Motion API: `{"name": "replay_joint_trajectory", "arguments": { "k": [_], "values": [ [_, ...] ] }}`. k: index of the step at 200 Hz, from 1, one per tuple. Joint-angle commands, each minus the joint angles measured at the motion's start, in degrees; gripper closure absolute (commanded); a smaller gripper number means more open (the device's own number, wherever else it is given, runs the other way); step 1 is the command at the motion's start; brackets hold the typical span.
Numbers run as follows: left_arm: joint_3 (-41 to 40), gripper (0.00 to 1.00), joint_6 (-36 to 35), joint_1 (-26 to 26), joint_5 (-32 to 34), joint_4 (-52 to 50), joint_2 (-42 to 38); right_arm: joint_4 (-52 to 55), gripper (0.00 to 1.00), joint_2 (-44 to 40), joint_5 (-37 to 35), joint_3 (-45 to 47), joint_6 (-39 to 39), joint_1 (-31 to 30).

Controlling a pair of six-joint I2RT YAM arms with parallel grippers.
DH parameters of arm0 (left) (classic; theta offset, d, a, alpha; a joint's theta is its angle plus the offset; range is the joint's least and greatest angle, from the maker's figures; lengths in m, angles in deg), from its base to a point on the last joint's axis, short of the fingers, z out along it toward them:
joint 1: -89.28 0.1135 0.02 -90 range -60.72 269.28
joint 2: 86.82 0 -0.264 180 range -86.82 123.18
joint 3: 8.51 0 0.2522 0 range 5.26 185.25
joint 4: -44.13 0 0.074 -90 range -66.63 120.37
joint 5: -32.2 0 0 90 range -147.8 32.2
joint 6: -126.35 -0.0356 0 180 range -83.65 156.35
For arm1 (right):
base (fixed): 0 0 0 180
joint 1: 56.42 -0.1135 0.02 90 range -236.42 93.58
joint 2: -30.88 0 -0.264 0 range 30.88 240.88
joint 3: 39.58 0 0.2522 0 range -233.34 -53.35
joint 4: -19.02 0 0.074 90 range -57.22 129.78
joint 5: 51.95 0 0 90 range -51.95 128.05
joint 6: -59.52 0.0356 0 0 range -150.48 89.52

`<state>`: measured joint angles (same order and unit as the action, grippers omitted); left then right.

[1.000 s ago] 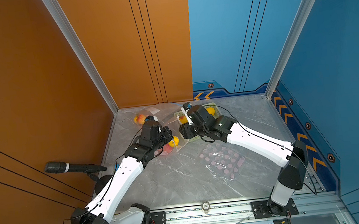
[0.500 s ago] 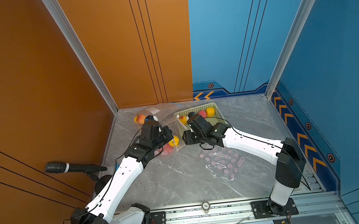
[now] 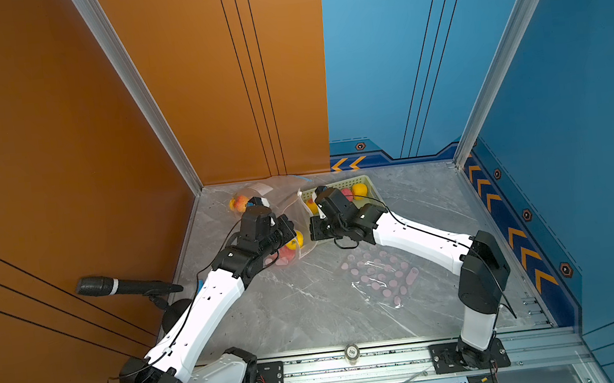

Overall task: Place the peach in a zip-top bag and seal the zipper
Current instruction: Adjust the zipper food storage bag at the center of the board.

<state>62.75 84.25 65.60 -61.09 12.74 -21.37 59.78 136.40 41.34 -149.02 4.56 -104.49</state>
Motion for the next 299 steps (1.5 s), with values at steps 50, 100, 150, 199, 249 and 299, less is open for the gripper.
{"name": "replay_joint_trajectory", "arguments": {
  "k": [50, 100, 150, 199, 249, 299],
  "values": [
    [10.68, 1.00, -0.64, -0.80, -0.67, -5.38, -9.58, 20.17, 0.95, -0.96, 0.65, -24.64, -14.60, -1.19],
    [8.17, 1.00, 3.37, -2.07, -2.25, -3.95, -12.95, 23.19, 0.95, 0.60, 4.28, -26.64, -15.23, -0.53],
    [-1.04, 0.83, 6.59, -1.13, -2.13, -0.60, -14.45, 31.01, 1.00, 6.13, 5.68, -32.97, -19.53, -0.43],
    [-5.70, 0.46, 6.25, 2.13, -1.12, -0.27, -22.61, 34.52, 1.00, 7.51, 5.59, -34.82, -23.02, -0.29],
    [-0.87, 0.16, -4.57, 6.86, 2.69, -9.15, -28.46, 35.96, 1.00, 7.74, 6.03, -37.42, -29.06, -0.05],
    [3.16, 0.04, -21.78, 15.26, 0.64, -10.24, -29.40, 38.42, 1.00, 7.17, 6.28, -38.44, -35.67, 0.77]
  ]
}}
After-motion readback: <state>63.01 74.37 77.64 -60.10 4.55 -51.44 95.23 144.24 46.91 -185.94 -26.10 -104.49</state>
